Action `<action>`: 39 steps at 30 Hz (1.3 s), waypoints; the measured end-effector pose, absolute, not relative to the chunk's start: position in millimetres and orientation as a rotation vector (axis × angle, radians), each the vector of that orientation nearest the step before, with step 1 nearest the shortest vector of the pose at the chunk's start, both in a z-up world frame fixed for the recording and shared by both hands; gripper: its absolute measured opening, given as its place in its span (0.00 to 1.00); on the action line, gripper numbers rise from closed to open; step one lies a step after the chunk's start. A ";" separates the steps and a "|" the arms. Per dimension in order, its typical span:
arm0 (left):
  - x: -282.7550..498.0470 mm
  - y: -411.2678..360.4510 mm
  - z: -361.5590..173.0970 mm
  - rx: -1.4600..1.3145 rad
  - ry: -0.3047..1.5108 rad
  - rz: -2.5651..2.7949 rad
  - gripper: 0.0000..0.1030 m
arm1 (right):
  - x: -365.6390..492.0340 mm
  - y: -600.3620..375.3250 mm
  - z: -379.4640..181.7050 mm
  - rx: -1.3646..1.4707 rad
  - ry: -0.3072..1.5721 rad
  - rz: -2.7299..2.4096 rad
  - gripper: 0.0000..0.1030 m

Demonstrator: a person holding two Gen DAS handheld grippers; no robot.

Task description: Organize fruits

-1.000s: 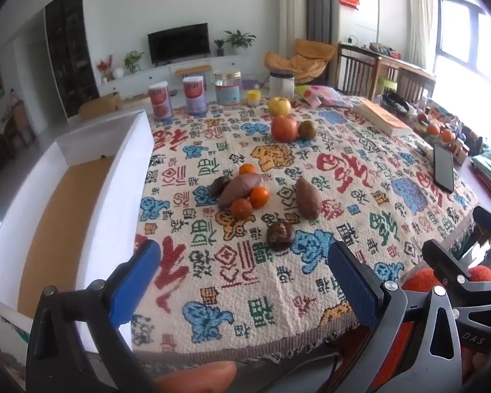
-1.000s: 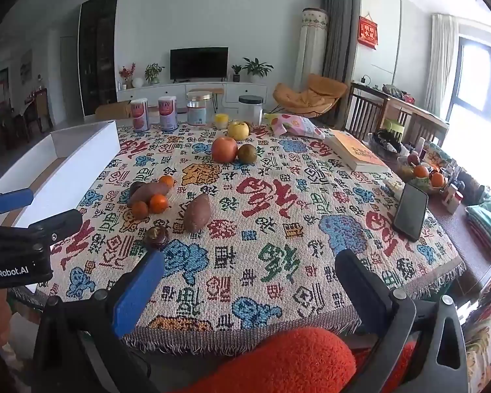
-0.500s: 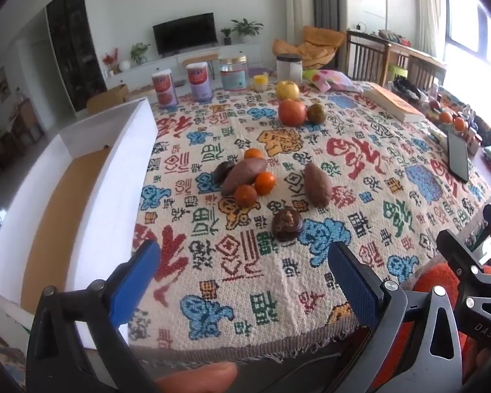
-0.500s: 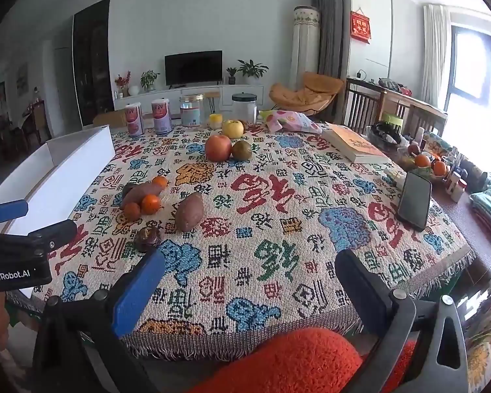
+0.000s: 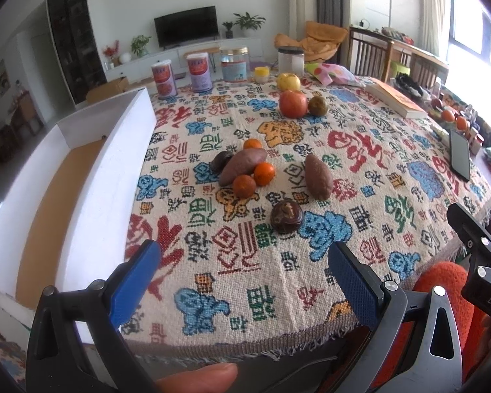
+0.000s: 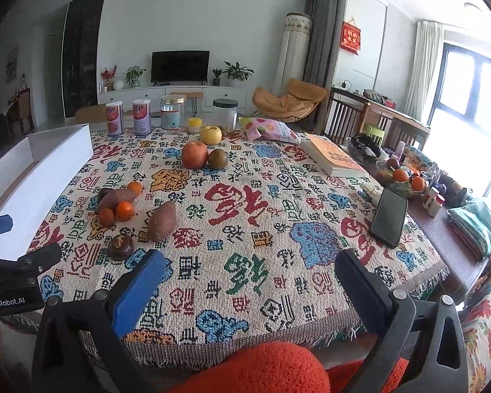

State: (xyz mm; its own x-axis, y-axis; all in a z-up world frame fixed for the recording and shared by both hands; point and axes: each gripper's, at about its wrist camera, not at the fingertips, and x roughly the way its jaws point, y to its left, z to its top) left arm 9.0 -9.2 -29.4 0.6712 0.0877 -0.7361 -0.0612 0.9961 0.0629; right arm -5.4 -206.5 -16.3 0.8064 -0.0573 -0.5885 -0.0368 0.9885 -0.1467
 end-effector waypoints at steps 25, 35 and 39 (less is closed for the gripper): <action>25.0 12.8 -90.7 -0.049 0.868 0.059 0.99 | 14.9 -195.9 -57.4 -0.048 0.633 0.059 1.00; 46.4 7.3 -130.7 -0.001 0.968 0.095 0.99 | 17.8 -194.5 -61.9 -0.059 0.656 0.049 1.00; 45.6 6.5 -130.6 0.014 0.965 0.098 0.99 | 18.6 -193.8 -62.6 -0.062 0.664 0.050 1.00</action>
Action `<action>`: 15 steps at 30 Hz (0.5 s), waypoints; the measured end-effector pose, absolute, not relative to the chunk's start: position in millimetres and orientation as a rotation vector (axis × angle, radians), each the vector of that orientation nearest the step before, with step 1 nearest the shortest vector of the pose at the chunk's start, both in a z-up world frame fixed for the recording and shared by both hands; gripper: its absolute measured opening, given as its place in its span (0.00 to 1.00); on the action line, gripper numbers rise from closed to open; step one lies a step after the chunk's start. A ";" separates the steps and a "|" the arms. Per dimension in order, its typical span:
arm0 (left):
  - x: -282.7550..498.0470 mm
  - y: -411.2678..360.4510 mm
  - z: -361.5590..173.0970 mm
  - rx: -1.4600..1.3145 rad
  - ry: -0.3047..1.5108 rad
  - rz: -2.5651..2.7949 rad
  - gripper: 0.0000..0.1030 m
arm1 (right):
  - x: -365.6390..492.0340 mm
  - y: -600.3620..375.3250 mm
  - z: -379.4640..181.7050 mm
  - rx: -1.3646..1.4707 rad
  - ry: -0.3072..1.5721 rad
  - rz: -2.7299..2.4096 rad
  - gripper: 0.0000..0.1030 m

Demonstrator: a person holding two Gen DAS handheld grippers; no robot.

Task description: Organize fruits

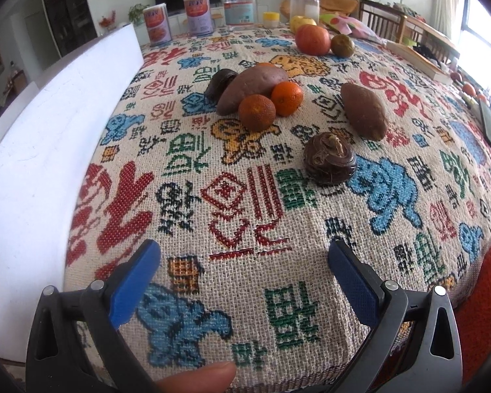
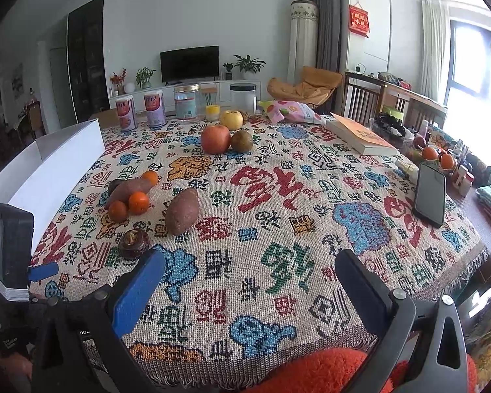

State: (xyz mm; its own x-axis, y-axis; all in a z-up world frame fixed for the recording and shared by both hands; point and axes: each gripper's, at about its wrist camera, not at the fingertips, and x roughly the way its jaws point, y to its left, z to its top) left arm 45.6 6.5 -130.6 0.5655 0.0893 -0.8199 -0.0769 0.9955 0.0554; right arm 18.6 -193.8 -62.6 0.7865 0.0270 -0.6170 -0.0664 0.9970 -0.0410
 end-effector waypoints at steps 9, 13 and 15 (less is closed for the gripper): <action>46.8 5.8 -131.8 0.013 0.966 0.093 1.00 | 20.1 -192.5 -64.2 -0.066 0.672 0.048 1.00; 47.3 7.9 -132.7 -0.004 0.974 0.085 1.00 | 20.2 -192.8 -65.0 -0.065 0.676 0.048 1.00; 48.1 8.4 -132.9 -0.004 0.975 0.084 1.00 | 20.2 -192.9 -65.0 -0.066 0.676 0.048 1.00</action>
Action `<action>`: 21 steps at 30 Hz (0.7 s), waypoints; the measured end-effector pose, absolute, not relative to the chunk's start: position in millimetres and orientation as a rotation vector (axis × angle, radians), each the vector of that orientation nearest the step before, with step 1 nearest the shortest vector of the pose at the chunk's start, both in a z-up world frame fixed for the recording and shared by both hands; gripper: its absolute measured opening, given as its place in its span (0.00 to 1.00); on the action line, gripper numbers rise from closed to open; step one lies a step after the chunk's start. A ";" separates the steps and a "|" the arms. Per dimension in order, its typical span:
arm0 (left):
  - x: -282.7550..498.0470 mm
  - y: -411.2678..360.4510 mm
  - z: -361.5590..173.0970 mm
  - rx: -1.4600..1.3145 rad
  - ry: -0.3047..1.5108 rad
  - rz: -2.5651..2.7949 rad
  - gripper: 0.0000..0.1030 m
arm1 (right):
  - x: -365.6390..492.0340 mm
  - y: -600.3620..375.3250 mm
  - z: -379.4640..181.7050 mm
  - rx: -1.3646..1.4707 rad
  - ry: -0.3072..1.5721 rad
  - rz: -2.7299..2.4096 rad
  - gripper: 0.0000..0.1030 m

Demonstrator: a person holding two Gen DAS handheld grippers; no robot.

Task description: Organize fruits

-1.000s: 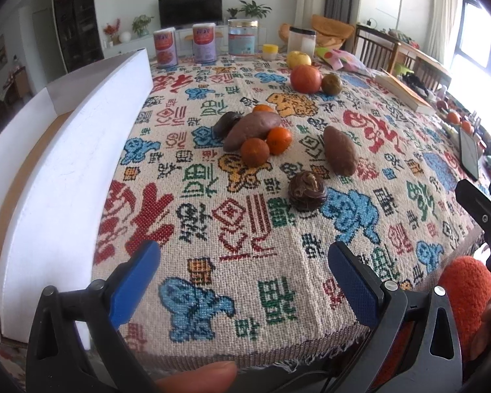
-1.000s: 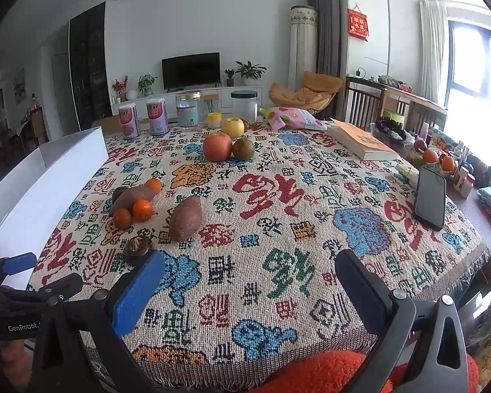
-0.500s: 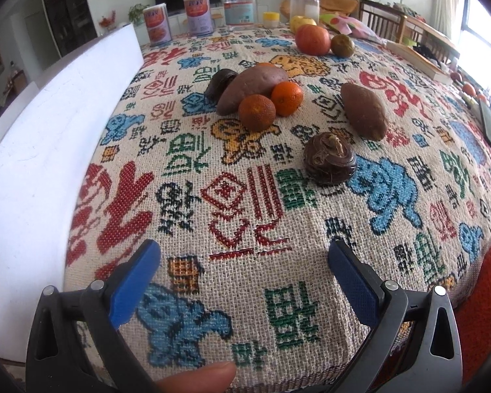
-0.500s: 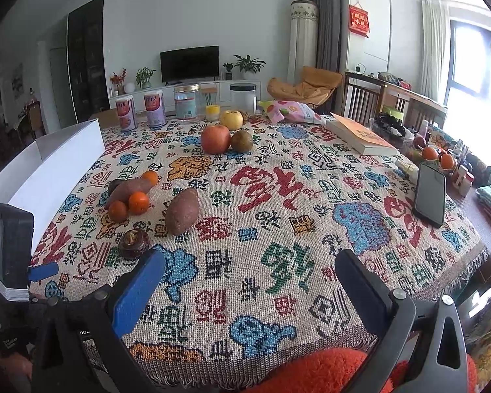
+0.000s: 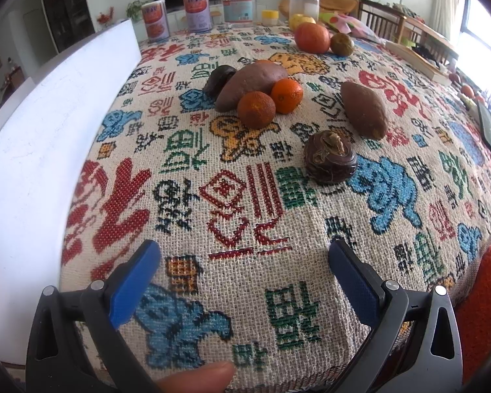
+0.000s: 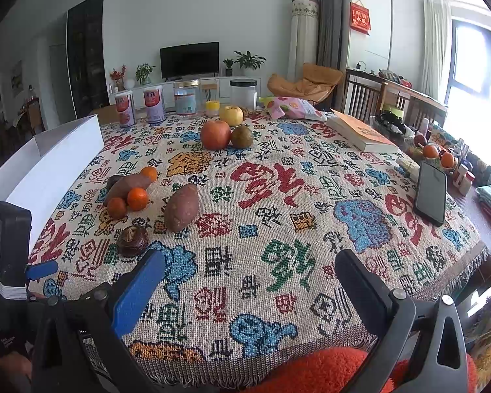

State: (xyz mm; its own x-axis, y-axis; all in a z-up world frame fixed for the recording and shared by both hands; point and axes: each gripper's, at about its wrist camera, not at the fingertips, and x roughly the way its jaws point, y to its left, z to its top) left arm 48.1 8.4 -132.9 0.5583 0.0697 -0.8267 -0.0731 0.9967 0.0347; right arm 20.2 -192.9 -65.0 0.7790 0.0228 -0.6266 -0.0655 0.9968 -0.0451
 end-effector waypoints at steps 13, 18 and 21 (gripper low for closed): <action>47.7 12.6 -135.4 -0.037 0.975 0.067 1.00 | 19.8 -192.2 -65.2 -0.064 0.674 0.048 1.00; 44.8 14.6 -135.5 -0.029 0.948 0.036 1.00 | 19.3 -192.3 -65.5 -0.063 0.676 0.049 1.00; 52.7 18.2 -123.2 -0.093 0.948 -0.032 0.98 | 18.9 -192.5 -65.5 -0.061 0.675 0.051 1.00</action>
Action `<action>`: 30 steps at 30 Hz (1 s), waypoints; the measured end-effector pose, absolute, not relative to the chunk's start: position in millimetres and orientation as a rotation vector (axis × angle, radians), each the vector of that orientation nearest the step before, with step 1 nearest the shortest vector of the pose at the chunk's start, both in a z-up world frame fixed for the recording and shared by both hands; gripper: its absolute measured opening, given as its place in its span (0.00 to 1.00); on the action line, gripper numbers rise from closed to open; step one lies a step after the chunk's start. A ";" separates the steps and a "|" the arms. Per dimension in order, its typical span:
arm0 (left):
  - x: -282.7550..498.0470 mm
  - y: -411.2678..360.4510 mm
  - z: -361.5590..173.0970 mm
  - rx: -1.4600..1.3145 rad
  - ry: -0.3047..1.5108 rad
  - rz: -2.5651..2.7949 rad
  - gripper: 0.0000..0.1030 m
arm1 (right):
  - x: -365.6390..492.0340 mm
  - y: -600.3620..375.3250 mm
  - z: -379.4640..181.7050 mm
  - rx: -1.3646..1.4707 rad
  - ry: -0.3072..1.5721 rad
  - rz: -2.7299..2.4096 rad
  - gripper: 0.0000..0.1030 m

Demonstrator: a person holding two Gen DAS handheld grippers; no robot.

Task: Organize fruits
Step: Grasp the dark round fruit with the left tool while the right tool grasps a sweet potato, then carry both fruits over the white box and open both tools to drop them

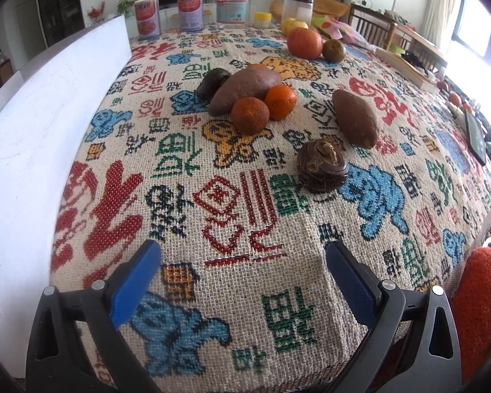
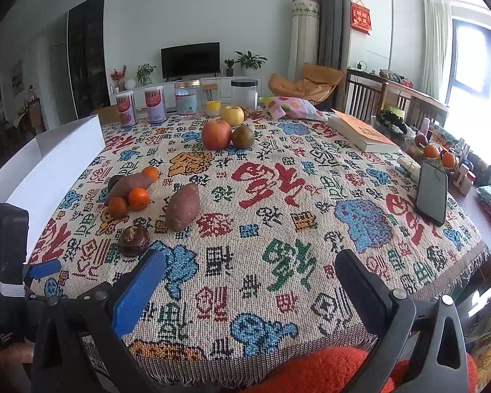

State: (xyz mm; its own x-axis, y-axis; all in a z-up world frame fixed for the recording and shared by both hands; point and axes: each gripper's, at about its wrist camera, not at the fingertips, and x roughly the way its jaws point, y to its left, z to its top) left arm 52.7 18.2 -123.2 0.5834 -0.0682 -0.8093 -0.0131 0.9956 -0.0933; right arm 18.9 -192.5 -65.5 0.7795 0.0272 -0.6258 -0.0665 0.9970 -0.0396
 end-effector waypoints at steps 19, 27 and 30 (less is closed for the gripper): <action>72.7 24.2 -94.5 -0.113 0.899 -0.154 0.40 | 125.4 -177.5 -81.3 0.131 1.049 0.375 0.88; 21.4 93.8 -26.4 -0.266 0.837 -0.117 0.40 | 206.5 -114.7 -124.4 -0.012 1.294 0.310 0.41; -2.3 128.6 12.3 -0.302 0.785 -0.114 0.40 | 205.0 -129.4 -124.5 0.060 1.309 0.312 0.40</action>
State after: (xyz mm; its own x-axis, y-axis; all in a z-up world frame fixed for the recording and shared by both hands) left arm -2.3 128.6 12.3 0.7039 -0.2128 -0.6777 -0.0103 0.9509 -0.3093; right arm 205.0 -129.4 -124.5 0.2235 0.2600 -0.9394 -0.1921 0.9566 0.2190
